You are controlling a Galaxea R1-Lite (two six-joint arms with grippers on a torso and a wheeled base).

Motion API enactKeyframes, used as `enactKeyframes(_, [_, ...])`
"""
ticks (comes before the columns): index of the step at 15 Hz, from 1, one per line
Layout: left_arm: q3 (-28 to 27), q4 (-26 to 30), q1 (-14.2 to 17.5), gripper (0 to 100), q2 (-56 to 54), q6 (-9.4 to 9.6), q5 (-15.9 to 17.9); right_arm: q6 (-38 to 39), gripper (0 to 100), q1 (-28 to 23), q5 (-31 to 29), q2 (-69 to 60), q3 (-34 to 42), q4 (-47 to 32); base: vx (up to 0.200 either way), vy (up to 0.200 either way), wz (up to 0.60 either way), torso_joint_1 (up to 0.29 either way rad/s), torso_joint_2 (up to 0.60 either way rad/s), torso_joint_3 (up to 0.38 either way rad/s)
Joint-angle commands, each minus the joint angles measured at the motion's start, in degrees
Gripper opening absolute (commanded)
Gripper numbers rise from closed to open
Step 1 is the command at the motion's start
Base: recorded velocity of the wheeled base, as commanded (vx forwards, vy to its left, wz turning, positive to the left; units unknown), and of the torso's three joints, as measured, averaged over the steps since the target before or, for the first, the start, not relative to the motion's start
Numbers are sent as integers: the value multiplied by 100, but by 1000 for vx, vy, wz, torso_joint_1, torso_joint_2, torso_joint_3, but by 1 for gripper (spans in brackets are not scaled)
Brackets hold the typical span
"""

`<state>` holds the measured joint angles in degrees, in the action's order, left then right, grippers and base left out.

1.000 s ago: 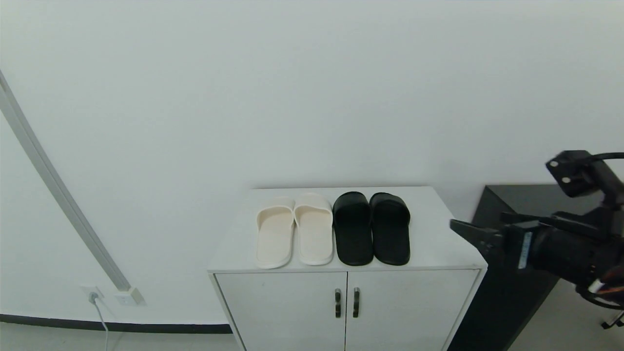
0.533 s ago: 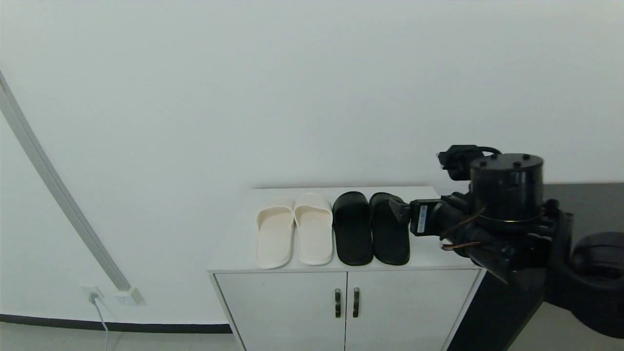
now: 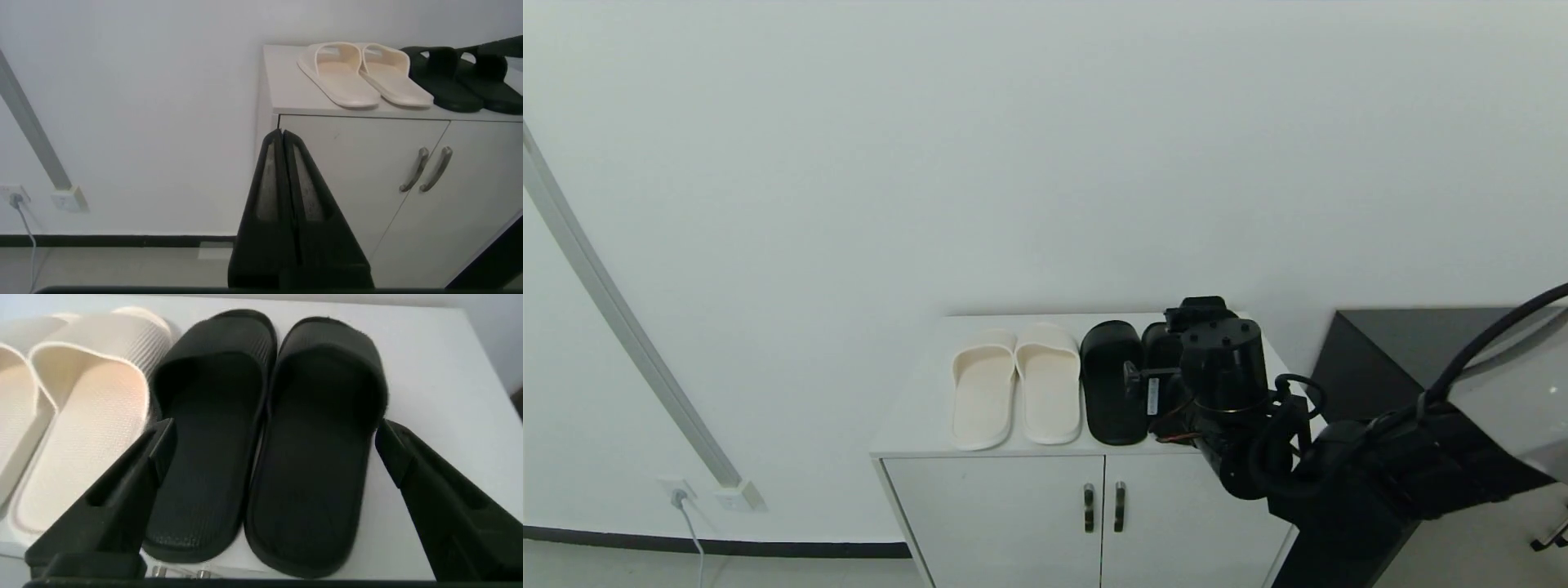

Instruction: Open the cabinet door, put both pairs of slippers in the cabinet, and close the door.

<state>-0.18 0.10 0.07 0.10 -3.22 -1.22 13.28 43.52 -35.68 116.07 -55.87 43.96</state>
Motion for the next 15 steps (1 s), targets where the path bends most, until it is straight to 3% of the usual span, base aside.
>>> enactKeyframes(1, [1,-1,1,0,-1,-3,-1,0,100,-63,0,496,-267,34,0,0,0,0,0,0])
enactKeyframes(7, [1,-1,1,0,-1,-3,-1,-176,100,-520,53,1410,-1339,-1,0,0,0,0,0,0])
enactKeyframes(15, [1,-1,1,0,-1,-3,-1,-334,100,-608,61,1990,-2490,-520,0,0,0,0,0,0])
